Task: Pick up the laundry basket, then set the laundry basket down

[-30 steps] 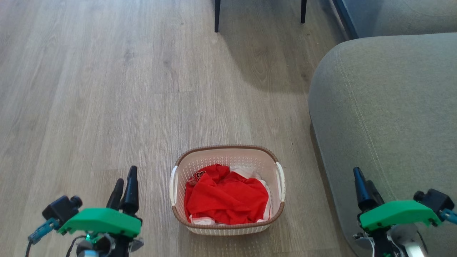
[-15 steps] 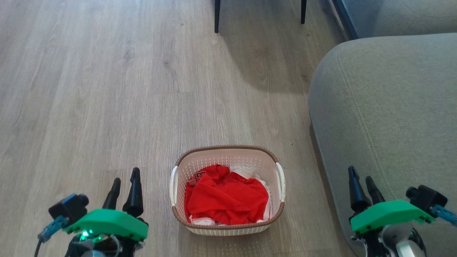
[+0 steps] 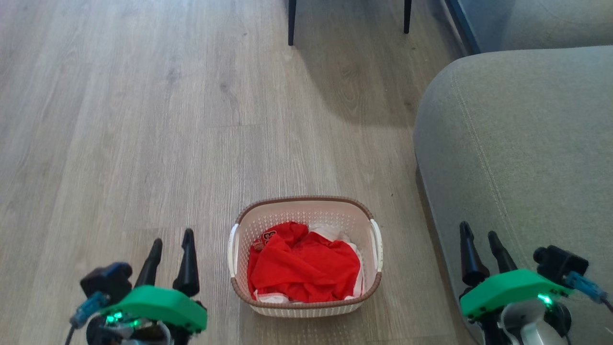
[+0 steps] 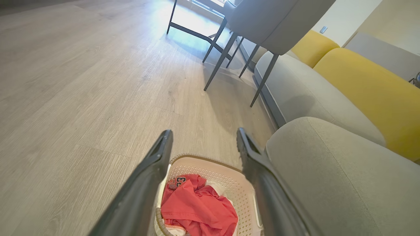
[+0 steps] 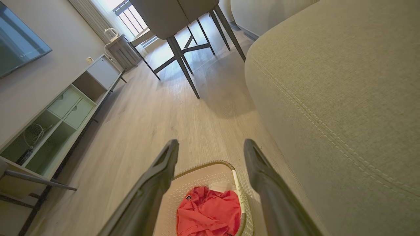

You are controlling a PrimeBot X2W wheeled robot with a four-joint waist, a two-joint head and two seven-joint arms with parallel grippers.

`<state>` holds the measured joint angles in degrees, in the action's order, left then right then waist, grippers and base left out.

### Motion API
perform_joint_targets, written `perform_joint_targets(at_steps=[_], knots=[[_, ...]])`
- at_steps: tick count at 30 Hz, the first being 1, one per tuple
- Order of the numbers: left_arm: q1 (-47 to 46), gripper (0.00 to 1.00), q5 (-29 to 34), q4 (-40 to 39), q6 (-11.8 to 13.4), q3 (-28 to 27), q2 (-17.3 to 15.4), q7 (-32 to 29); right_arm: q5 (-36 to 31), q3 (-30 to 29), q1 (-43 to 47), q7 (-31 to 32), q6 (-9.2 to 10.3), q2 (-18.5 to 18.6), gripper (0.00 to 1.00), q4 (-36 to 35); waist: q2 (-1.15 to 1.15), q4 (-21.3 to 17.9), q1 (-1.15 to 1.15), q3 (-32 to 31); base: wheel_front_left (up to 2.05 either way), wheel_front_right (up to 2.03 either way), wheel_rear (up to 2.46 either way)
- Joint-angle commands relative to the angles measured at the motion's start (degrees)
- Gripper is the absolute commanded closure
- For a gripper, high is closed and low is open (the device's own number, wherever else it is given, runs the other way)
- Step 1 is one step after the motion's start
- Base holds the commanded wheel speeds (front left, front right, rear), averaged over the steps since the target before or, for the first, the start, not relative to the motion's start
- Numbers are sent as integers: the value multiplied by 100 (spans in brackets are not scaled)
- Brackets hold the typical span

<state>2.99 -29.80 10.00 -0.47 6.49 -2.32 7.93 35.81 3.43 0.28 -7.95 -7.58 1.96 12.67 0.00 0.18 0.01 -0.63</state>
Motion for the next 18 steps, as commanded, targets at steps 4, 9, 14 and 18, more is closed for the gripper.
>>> perform_joint_targets(at_steps=[4, 9, 14, 18], knots=[[-67, 0, 395, -254, 31, -76, -69, 142, -375, 157, -247, -148, 6, 68, 0, -245, 0, -7, -1, -18, 0, 0, 0], [-20, 0, 732, -269, 61, -32, -68, 227, -700, 209, -236, -232, 7, 71, 0, -259, 0, -7, -1, -36, 0, 0, 0], [27, 0, 1065, -284, 96, -2, -67, 312, -1023, 262, -223, -316, 7, 75, 0, -277, 0, -14, -1, -61, 0, 0, 0], [71, 0, 1334, -299, 122, 16, -66, 380, -1282, 302, -210, -383, 7, 78, 0, -286, 0, -22, -1, -80, 0, 0, 0]])
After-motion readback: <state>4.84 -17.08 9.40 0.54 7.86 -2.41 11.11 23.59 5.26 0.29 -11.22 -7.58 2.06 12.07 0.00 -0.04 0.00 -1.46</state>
